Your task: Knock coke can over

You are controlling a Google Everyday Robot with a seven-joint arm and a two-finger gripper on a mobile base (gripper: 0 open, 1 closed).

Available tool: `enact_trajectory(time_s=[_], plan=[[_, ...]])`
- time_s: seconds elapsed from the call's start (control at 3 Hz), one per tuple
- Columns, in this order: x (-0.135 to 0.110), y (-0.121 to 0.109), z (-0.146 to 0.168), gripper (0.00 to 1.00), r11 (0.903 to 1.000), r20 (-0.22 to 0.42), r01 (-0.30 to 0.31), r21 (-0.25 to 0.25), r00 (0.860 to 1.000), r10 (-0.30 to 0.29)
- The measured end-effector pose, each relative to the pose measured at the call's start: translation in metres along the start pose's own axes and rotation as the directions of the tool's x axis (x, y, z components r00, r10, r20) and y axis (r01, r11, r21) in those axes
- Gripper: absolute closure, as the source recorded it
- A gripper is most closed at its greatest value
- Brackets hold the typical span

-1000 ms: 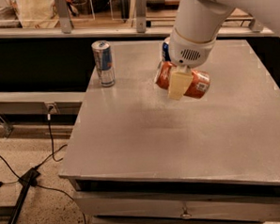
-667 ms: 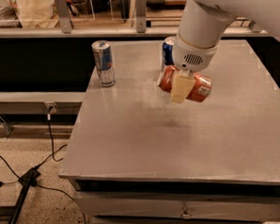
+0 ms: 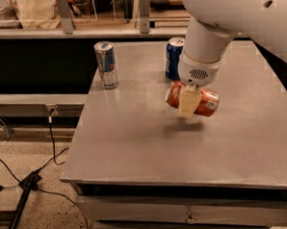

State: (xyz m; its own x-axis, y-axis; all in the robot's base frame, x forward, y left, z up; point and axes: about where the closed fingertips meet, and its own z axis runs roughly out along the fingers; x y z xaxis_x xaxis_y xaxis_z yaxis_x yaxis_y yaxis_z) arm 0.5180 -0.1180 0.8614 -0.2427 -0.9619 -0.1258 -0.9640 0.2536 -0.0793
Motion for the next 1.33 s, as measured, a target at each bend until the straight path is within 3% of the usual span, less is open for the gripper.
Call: enact_trajectory(time_s=[0.33, 0.67, 1.0, 1.33], plan=[[-0.0123, 0.0166, 0.0144, 0.38, 0.9943, -0.001, 0.047, -0.096, 0.999, -0.047], [-0.0143, 0.0184, 0.0162, 0.15, 0.993, 0.0, 0.052, -0.106, 0.999, -0.053], [-0.0156, 0.0179, 0.017, 0.0, 0.9933, 0.003, 0.054, -0.103, 0.999, -0.054], [-0.0157, 0.0187, 0.0135, 0.0, 0.9936, 0.009, 0.061, -0.095, 0.998, -0.061]])
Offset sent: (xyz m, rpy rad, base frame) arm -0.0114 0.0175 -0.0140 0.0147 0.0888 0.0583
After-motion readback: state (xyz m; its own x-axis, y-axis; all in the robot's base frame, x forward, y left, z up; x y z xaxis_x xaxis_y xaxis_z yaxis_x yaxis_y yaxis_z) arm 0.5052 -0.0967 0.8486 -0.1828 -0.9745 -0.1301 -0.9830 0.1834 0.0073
